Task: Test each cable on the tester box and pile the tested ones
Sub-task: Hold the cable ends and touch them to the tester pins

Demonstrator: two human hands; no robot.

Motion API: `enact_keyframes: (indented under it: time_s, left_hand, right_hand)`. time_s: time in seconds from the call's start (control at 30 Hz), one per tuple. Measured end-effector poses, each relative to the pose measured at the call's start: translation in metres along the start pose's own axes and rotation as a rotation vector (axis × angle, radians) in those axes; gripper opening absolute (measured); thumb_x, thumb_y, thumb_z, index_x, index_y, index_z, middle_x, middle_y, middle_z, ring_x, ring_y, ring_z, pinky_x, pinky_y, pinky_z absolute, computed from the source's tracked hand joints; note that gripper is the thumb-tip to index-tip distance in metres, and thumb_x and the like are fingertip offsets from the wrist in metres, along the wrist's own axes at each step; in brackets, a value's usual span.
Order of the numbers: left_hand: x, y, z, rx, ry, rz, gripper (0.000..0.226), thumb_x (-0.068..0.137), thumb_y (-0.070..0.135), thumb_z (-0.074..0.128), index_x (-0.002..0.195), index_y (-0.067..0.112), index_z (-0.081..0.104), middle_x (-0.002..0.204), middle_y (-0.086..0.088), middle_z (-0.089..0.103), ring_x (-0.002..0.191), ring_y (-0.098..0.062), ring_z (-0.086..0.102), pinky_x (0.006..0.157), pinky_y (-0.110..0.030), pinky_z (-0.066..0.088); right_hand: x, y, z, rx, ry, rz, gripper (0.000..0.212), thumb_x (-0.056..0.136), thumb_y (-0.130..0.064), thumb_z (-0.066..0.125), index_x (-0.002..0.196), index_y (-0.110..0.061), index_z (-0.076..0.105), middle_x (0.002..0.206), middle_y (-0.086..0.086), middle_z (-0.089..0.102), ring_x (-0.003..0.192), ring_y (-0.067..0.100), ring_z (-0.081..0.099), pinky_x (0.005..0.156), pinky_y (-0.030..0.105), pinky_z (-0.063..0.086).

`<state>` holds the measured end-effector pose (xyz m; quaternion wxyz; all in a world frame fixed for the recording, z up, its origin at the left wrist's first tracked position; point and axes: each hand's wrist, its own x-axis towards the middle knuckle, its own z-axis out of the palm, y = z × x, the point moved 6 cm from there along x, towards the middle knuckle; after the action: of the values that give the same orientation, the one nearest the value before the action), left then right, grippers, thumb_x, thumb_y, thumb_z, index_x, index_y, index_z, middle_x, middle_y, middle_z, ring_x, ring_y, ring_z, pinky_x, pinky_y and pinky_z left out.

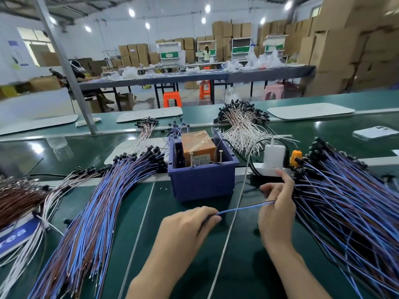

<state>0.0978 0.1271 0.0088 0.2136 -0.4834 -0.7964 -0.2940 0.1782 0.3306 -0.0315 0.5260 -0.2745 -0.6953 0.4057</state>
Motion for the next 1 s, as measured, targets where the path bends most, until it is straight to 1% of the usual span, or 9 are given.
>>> enact_keyframes:
  time_s: [0.13, 0.2, 0.27, 0.37, 0.5, 0.63, 0.77, 0.87, 1.0]
  left_hand:
    - [0.002, -0.016, -0.001, 0.178, 0.096, 0.007, 0.012, 0.095, 0.032, 0.065, 0.1, 0.026, 0.075, 0.085, 0.015, 0.068, 0.079, -0.016, 0.062, 0.076, -0.031, 0.042]
    - [0.001, -0.027, -0.005, 0.245, 0.152, -0.087, 0.012, 0.087, 0.024, 0.077, 0.099, 0.025, 0.076, 0.091, 0.01, 0.067, 0.088, -0.021, 0.058, 0.079, -0.034, 0.04]
    - [-0.001, -0.036, -0.011, 0.297, 0.216, -0.176, 0.014, 0.085, 0.024, 0.077, 0.099, 0.024, 0.077, 0.095, 0.002, 0.063, 0.093, -0.024, 0.051, 0.078, -0.038, 0.04]
    - [-0.004, -0.038, -0.018, 0.278, 0.316, -0.192, 0.02, 0.087, 0.024, 0.074, 0.106, 0.023, 0.077, 0.092, 0.0, 0.054, 0.086, -0.022, 0.045, 0.071, -0.041, 0.045]
    - [-0.006, -0.014, -0.014, 0.075, 0.378, -0.039, 0.019, 0.099, 0.023, 0.065, 0.115, 0.023, 0.075, 0.091, 0.005, 0.051, 0.074, -0.01, 0.045, 0.057, -0.029, 0.044]
    - [-0.006, 0.018, 0.002, 0.027, 0.295, 0.151, 0.021, 0.098, 0.018, 0.062, 0.116, 0.019, 0.073, 0.098, 0.005, 0.059, 0.08, -0.013, 0.058, 0.064, -0.026, 0.049]
    - [-0.006, 0.028, 0.009, 0.044, 0.239, 0.189, 0.027, 0.092, 0.01, 0.067, 0.117, 0.016, 0.073, 0.104, 0.001, 0.066, 0.086, -0.016, 0.063, 0.068, -0.027, 0.053]
    - [-0.006, 0.026, 0.008, 0.059, 0.233, 0.177, 0.032, 0.084, 0.004, 0.07, 0.115, 0.011, 0.074, 0.104, -0.001, 0.068, 0.086, -0.017, 0.064, 0.068, -0.029, 0.054]
    - [-0.004, 0.024, 0.003, 0.004, 0.257, 0.148, 0.027, 0.099, 0.019, 0.054, 0.116, 0.01, 0.074, 0.105, 0.0, 0.068, 0.086, -0.017, 0.065, 0.066, -0.032, 0.055]
  right_hand:
    - [0.004, 0.001, -0.006, 0.127, 0.05, 0.002, 0.035, 0.105, -0.014, 0.028, 0.127, -0.033, 0.048, 0.084, -0.014, 0.056, 0.074, 0.014, 0.054, 0.068, 0.025, 0.045]
    - [0.006, 0.001, -0.013, 0.215, 0.113, 0.038, 0.028, 0.107, -0.024, 0.032, 0.12, -0.036, 0.053, 0.071, -0.018, 0.052, 0.064, 0.006, 0.048, 0.063, 0.018, 0.041]
    - [0.007, -0.002, -0.016, 0.328, 0.135, 0.092, 0.023, 0.105, -0.044, 0.04, 0.114, -0.037, 0.06, 0.063, -0.018, 0.049, 0.056, 0.004, 0.041, 0.054, 0.017, 0.039]
    - [0.005, -0.004, -0.008, 0.439, 0.017, 0.159, 0.025, 0.101, -0.051, 0.051, 0.113, -0.035, 0.066, 0.06, -0.018, 0.053, 0.05, 0.003, 0.037, 0.047, 0.017, 0.037]
    - [-0.008, -0.013, 0.011, 0.38, -0.186, 0.101, 0.03, 0.105, -0.035, 0.049, 0.133, -0.045, 0.057, 0.052, -0.002, 0.052, 0.046, 0.01, 0.047, 0.049, 0.019, 0.043]
    - [-0.025, -0.02, 0.03, 0.333, -0.41, 0.004, 0.043, 0.109, -0.029, 0.038, 0.145, -0.052, 0.04, 0.07, 0.001, 0.067, 0.069, 0.012, 0.065, 0.076, 0.024, 0.054]
    - [-0.045, -0.029, 0.045, 0.381, -0.673, -0.035, 0.046, 0.105, -0.007, 0.049, 0.135, -0.041, 0.058, 0.092, -0.003, 0.069, 0.083, 0.01, 0.067, 0.077, 0.02, 0.052]
    - [-0.048, -0.031, 0.045, 0.296, -0.669, -0.108, 0.043, 0.095, -0.007, 0.062, 0.124, -0.038, 0.066, 0.109, -0.006, 0.071, 0.096, 0.014, 0.071, 0.077, 0.024, 0.055]
    - [-0.045, -0.032, 0.043, 0.173, -0.658, -0.215, 0.027, 0.096, -0.025, 0.061, 0.12, -0.039, 0.064, 0.114, -0.009, 0.069, 0.102, 0.017, 0.069, 0.077, 0.034, 0.057]
